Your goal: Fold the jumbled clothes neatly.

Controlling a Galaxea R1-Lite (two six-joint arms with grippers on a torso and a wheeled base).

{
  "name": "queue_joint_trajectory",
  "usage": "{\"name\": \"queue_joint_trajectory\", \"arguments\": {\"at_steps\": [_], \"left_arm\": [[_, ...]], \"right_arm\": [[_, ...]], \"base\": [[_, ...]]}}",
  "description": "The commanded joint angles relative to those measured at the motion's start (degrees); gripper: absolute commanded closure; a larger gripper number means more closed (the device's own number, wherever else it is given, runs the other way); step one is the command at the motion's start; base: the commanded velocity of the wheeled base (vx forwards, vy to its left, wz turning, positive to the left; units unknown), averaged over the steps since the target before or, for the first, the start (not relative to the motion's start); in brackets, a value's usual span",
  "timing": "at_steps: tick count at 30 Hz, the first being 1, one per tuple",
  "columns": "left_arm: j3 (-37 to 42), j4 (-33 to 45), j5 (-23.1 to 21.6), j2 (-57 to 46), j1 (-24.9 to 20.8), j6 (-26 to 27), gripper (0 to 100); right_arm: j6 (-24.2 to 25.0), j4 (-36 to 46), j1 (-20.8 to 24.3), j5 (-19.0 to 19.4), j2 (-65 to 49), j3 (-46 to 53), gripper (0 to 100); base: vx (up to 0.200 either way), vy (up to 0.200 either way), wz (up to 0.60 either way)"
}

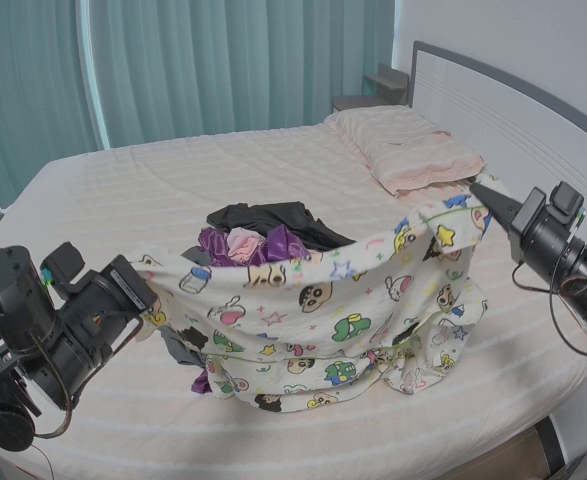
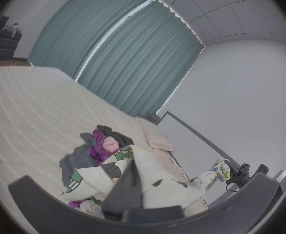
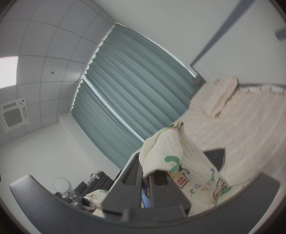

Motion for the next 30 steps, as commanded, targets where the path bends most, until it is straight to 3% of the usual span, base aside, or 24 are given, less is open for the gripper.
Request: {"name": "queue_joint_trajectory", "arguments": {"at_steps": [1,10,22,30], "left_arm": [[3.1,-0.1,-1.2,2.3,-0.2,-1.4,100],[3.2,-0.1,-2.5,6.3,-3.9,-1.6,100],[2.7,-0.4,-2.3,6.6,-4.0,-3.3,100],[2.7,-0.4,-2.1,4.9,-4.0,-3.4,100]], "right_arm": [[2.1,-2.2,3.3,0.1,4.6,3.6,100],[8.7,-8.4,8.8,0.2,9.3,7.3,100],[8.6,-12.5,9.4,-0.1,9.0,8.8,100],[8.5,-12.5,9.1,-0.1,6.4,8.8,100]], "base": [[0.000,0.000,0.00],[0.000,0.000,0.00],[0.000,0.000,0.00],[-0.200,0.000,0.00]]}}
